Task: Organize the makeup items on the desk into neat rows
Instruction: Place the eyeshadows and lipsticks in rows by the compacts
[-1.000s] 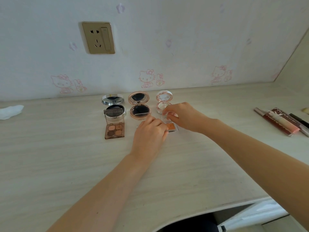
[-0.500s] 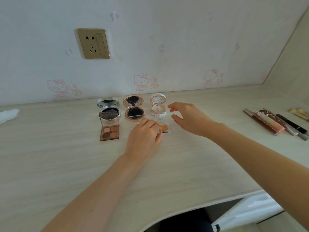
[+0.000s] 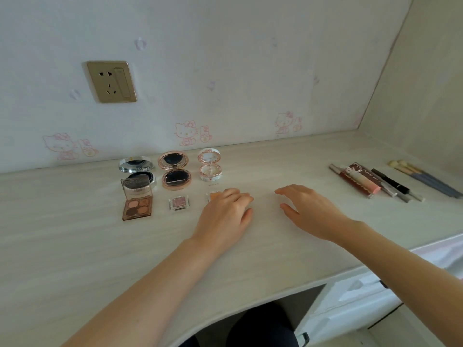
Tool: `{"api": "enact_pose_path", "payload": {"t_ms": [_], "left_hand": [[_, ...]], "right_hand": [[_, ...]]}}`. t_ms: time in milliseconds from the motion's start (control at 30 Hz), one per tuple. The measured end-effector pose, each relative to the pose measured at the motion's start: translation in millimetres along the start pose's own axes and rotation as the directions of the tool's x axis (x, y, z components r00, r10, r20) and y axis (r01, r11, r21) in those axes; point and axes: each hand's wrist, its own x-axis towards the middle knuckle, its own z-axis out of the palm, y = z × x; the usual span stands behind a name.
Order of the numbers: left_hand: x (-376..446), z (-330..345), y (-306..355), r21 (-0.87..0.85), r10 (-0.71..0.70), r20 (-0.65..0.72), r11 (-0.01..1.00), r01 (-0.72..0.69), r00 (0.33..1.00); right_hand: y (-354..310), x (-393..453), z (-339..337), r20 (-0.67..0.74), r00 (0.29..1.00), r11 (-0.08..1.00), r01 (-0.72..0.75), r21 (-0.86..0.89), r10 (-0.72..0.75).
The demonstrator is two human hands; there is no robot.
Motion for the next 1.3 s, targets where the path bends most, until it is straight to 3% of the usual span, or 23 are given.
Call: {"api": "enact_pose_path", "payload": {"t_ms": [233, 700, 1033, 1300], "left_hand": [[33, 26, 51, -0.102, 0.02, 0.162, 0.995, -0.004, 0.987], [130, 98, 109, -0.159, 0.07, 0.306, 0.987, -0.021, 0.949], [190, 137, 131, -0.269, 0.033, 0.288, 0.962, 0.048, 0.957], [221, 165, 151, -0.289, -0.047, 0.364, 0.944, 0.161, 0.93]], "right_hand": [[50, -31, -11, -0.052, 0.993, 0.994, -0.109, -0.024, 0.108], [145, -47, -45, -0.211, 0.936, 0.949, -0.305, -0.079, 0.283], [181, -30, -50, -0.157, 0.905, 0.898, -0.417, -0.139, 0.395], [208, -18, -45, -0.104, 0.922, 0.901, -0.387, -0.196, 0.374]]}}
